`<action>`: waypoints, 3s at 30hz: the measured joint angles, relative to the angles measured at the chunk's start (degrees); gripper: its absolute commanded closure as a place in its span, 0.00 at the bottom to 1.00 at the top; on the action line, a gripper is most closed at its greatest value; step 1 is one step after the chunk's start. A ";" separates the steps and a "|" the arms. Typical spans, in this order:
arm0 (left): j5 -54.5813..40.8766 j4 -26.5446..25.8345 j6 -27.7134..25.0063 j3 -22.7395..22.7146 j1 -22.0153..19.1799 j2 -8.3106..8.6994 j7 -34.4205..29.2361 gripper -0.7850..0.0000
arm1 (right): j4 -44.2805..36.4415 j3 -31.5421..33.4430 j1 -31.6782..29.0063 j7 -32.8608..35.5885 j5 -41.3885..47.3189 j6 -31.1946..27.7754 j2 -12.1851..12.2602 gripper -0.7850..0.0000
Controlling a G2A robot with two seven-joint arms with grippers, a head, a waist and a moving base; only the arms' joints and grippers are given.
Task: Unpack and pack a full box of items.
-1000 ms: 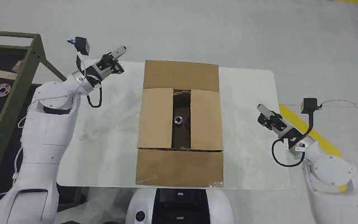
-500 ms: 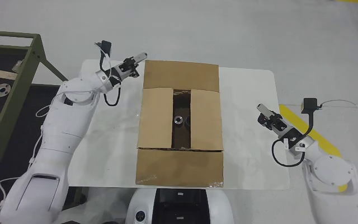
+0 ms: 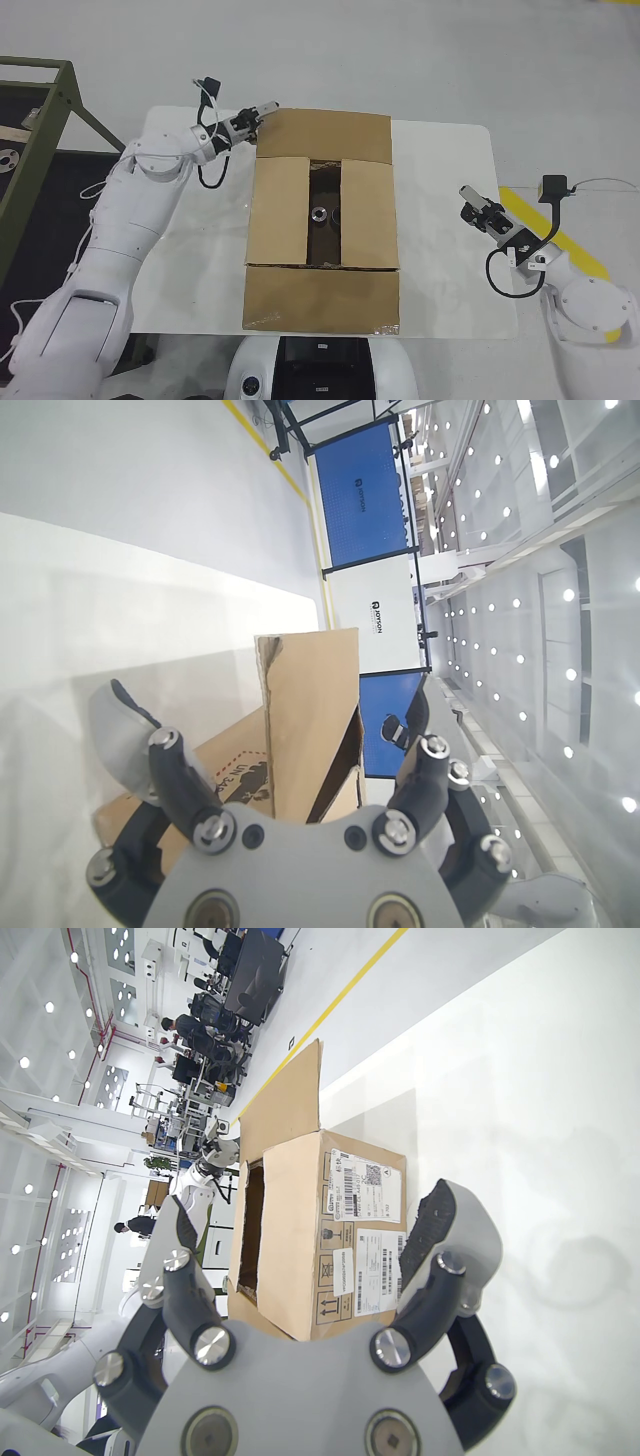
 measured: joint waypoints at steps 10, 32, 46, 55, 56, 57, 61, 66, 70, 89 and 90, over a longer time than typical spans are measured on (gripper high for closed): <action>-2.78 -0.49 1.65 0.04 -0.52 -0.64 -1.58 0.00 | 0.00 0.00 0.00 0.00 0.00 0.00 0.00 0.00; -9.44 -8.96 1.51 -7.29 2.54 0.62 -7.76 0.00 | 0.00 0.00 0.00 0.00 0.00 0.00 0.00 0.00; -11.46 -20.64 3.42 -14.21 9.71 2.69 -14.96 0.00 | 0.00 0.00 0.00 0.00 0.00 0.00 0.00 0.00; -12.47 -25.91 3.57 -17.63 14.99 3.76 -19.14 0.00 | 0.00 0.00 0.00 0.00 0.00 0.00 0.00 0.00; -12.54 -26.31 3.67 -17.95 15.50 3.87 -19.55 0.00 | 0.00 0.00 0.00 0.00 0.00 0.00 0.00 0.00; -12.58 -26.81 3.78 -18.34 16.18 4.00 -20.06 0.00 | 0.00 0.00 0.00 0.00 0.00 0.00 0.00 0.00; -12.46 -28.13 4.07 -19.35 18.23 4.42 -21.89 0.00 | 0.00 0.00 0.00 0.00 0.00 0.00 0.00 0.00; -12.00 -28.61 4.81 -19.85 20.30 4.81 -23.53 0.00 | 0.00 0.00 0.00 0.00 0.00 0.00 0.00 0.00; -11.22 -28.67 5.13 -19.49 21.14 4.98 -24.22 0.00 | 0.00 0.00 0.00 0.00 0.00 0.00 0.00 0.00; -7.67 -28.82 4.96 -18.25 21.74 5.24 -21.51 0.00 | 0.00 0.00 0.00 0.00 0.00 0.00 0.00 0.00; -7.68 -28.82 4.97 -18.25 21.74 5.24 -21.51 0.00 | 0.00 0.00 0.00 0.00 0.00 0.00 0.00 0.00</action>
